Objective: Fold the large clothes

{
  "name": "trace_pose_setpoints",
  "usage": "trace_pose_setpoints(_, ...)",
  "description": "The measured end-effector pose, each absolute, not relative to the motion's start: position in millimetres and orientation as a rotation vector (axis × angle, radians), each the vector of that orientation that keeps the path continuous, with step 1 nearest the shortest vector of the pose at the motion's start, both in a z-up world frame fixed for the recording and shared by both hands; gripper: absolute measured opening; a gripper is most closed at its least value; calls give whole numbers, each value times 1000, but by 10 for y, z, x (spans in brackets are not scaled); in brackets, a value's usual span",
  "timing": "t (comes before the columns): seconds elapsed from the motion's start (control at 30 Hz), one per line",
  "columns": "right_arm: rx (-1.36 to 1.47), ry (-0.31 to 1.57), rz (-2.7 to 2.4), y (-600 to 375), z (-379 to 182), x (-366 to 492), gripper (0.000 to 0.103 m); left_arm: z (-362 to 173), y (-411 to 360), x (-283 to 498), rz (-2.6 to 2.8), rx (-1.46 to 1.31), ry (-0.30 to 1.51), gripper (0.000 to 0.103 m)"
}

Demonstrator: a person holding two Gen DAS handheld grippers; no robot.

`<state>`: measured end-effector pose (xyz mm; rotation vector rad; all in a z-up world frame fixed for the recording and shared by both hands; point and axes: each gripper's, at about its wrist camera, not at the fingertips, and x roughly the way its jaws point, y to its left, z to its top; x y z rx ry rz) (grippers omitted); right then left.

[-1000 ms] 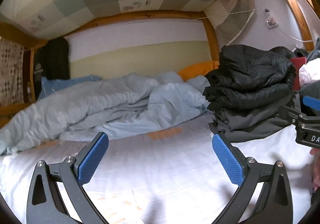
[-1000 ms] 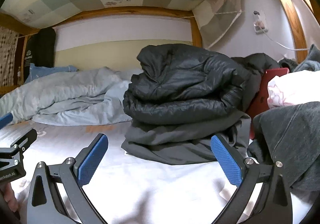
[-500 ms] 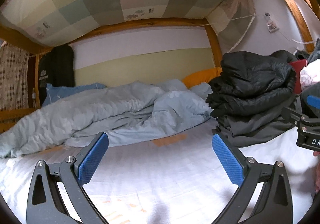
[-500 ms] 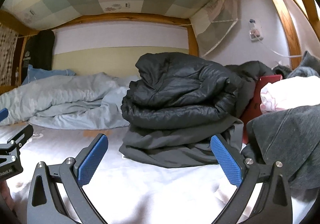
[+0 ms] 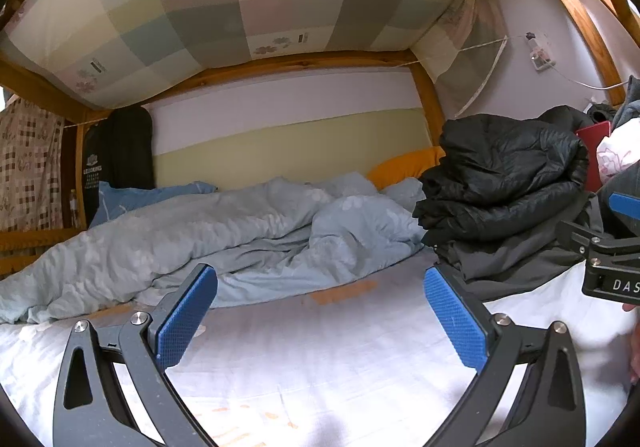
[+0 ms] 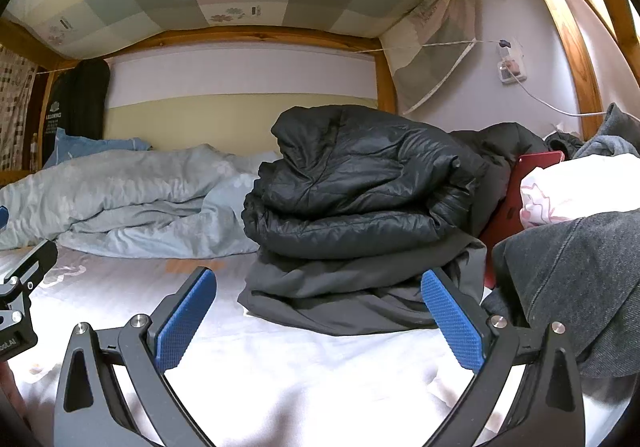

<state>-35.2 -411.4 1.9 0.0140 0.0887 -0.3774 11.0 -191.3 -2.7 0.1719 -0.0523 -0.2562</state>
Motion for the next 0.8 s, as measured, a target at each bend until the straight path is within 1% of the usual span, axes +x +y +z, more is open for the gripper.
trace_pose_setpoints(0.3, 19, 74, -381, -4104, 11, -360, 103, -6, -1801, 99, -245, 121, -65, 103)
trace_pose_setpoints(0.8, 19, 68, -386, -4069, 22, -405, 103, -5, -1842, 114, -246, 143, -52, 103)
